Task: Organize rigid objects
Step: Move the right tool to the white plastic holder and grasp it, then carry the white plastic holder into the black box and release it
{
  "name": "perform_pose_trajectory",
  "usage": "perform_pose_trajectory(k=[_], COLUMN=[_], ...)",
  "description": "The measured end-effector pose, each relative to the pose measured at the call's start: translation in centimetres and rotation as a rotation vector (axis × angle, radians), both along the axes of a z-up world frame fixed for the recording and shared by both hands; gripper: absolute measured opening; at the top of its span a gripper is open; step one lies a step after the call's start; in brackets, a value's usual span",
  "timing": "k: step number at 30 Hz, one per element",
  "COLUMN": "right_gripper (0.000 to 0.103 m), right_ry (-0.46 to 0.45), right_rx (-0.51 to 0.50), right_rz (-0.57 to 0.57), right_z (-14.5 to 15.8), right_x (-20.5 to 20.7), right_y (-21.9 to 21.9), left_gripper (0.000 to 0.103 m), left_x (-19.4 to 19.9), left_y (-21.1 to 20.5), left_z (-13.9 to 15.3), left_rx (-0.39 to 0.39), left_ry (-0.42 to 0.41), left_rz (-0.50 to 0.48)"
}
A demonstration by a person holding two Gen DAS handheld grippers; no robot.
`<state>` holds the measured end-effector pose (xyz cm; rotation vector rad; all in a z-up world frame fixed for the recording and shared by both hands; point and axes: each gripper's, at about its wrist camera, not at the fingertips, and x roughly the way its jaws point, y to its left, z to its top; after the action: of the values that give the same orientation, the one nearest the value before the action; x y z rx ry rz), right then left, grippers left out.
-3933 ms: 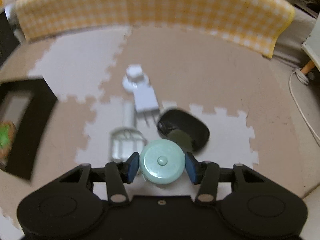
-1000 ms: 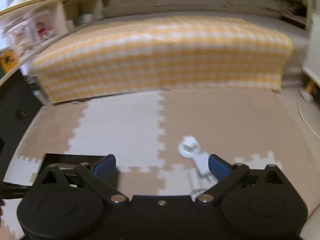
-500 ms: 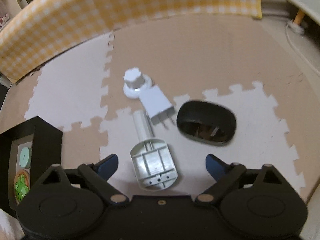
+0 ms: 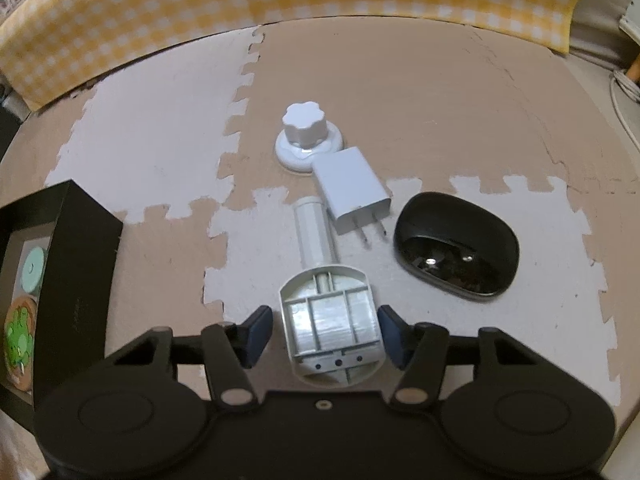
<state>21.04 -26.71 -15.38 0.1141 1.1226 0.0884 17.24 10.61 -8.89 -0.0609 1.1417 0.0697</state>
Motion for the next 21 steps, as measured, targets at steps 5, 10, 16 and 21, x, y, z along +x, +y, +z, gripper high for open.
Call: perform_pose_trajectory(k=[5,10,16,21], right_gripper=[0.051,0.049,0.048,0.048], right_ry=[0.003,0.008,-0.046,-0.106], right_rx=[-0.024,-0.016,0.031,0.105], right_rz=[0.001,-0.003,-0.003,0.023], right_z=[0.0,0.2,1.9,3.9], right_x=[0.0,-0.1,-0.5,-1.1], right_y=[0.1,0.3,0.7,2.1], left_gripper=[0.002,0.002,0.002,0.002], left_x=[0.0,0.0,0.0,0.0], left_y=[0.0,0.0,0.0,-0.1], left_z=[0.0,0.0,0.0,0.0], left_rx=[0.001,0.000,0.001,0.002], left_ry=[0.000,0.000,0.001,0.001], left_rz=[0.000,0.000,0.000,0.000])
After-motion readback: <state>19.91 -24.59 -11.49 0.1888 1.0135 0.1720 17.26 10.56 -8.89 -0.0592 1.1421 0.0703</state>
